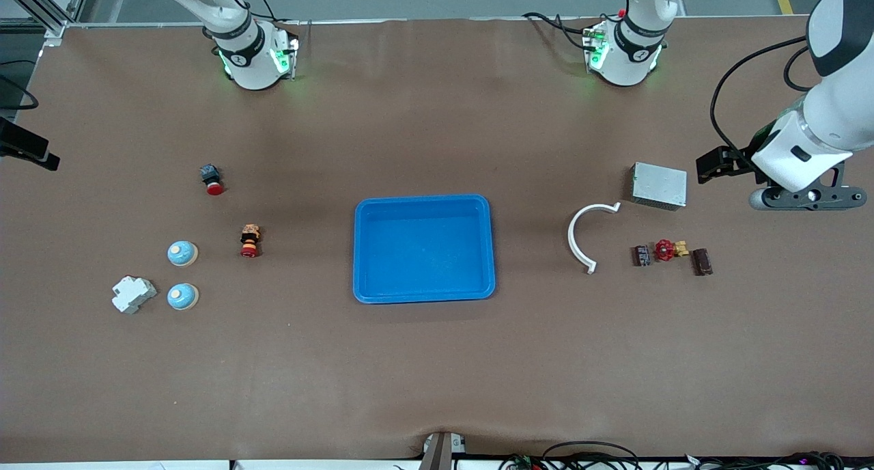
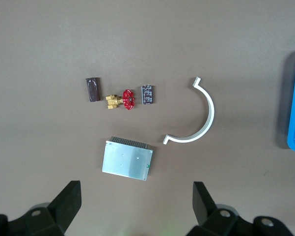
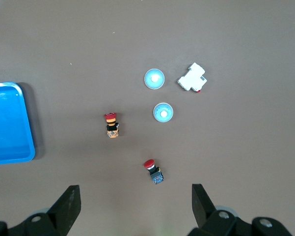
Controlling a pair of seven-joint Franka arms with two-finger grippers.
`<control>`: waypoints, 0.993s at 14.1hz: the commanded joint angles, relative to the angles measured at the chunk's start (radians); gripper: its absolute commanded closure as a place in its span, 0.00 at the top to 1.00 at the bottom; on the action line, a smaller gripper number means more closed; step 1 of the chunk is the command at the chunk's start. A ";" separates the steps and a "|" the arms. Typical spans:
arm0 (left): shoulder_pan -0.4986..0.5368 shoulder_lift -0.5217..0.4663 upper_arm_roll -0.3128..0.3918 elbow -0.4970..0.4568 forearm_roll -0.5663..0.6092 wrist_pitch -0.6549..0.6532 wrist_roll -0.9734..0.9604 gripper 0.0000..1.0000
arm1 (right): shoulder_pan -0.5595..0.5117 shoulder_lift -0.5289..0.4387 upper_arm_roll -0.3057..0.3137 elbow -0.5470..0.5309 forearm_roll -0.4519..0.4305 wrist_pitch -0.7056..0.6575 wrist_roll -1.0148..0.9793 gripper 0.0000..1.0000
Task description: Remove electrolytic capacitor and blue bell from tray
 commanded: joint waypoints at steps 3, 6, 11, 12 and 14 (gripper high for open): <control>-0.009 0.001 -0.009 0.070 0.010 -0.023 -0.006 1.00 | -0.006 -0.012 0.013 0.001 -0.003 -0.011 -0.010 1.00; -0.006 -0.001 -0.009 0.072 0.010 -0.022 -0.002 1.00 | -0.008 -0.013 0.013 0.021 0.000 -0.016 -0.010 1.00; 0.003 -0.002 0.000 0.084 -0.002 -0.022 -0.003 1.00 | 0.002 -0.009 0.013 0.019 0.002 -0.013 -0.008 1.00; 0.003 -0.004 0.000 0.084 -0.002 -0.022 -0.003 1.00 | 0.000 -0.007 0.013 0.019 0.002 -0.013 -0.008 1.00; 0.003 -0.004 0.000 0.085 -0.002 -0.022 -0.003 1.00 | -0.003 -0.009 0.013 0.021 0.003 -0.014 -0.008 1.00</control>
